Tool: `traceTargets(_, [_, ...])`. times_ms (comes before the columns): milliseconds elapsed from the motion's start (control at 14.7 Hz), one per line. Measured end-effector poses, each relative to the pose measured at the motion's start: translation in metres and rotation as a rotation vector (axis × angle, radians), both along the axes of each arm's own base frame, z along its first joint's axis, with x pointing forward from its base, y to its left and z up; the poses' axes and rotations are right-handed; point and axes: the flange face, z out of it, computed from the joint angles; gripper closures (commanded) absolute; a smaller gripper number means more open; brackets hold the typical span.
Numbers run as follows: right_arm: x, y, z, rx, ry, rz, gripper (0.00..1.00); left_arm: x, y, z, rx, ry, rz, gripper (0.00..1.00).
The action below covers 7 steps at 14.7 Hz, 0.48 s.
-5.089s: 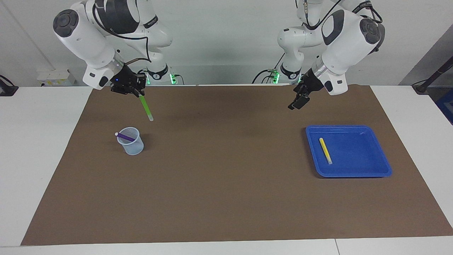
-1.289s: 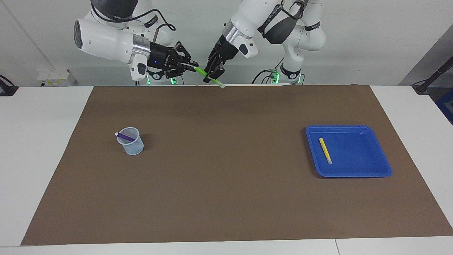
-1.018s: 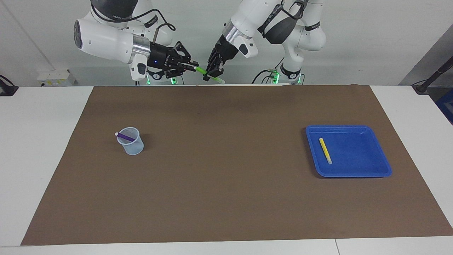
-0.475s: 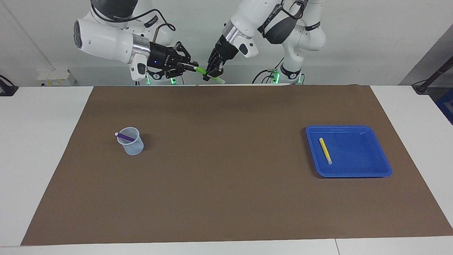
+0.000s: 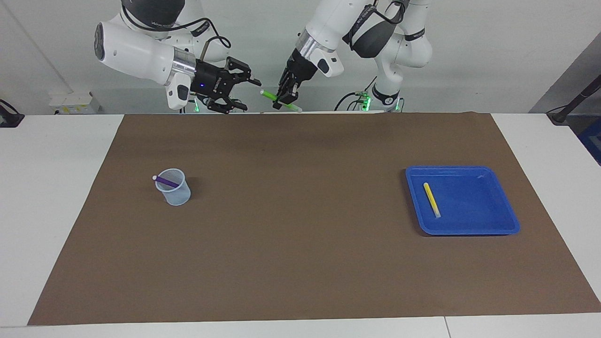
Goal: Right arm passes pens to left for tray arrangement
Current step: 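Carry the green pen to the tray while the right gripper returns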
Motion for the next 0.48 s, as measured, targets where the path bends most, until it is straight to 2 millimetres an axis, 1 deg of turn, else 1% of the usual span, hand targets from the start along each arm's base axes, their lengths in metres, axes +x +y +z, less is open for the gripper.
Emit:
traceTargets(68, [0.001, -0.003, -0.002, -0.026, -0.009, 0.002, 0.0, 0.007, 0.01, -0.004, 0.026, 0.005, -0.021, 1.0])
traceTargets(136, [0.002, -0.006, -0.004, -0.058, -0.024, -0.003, 0.0, 0.018, 0.026, -0.007, 0.05, 0.011, -0.044, 1.0])
traceTargets(339, [0.005, -0.015, -0.01, -0.151, -0.049, 0.0, 0.0, 0.055, 0.079, -0.014, 0.089, 0.007, -0.095, 1.0])
traceTargets(475, [0.007, -0.022, -0.013, -0.214, -0.069, 0.0, 0.0, 0.076, 0.112, -0.016, 0.1, -0.021, -0.137, 1.0])
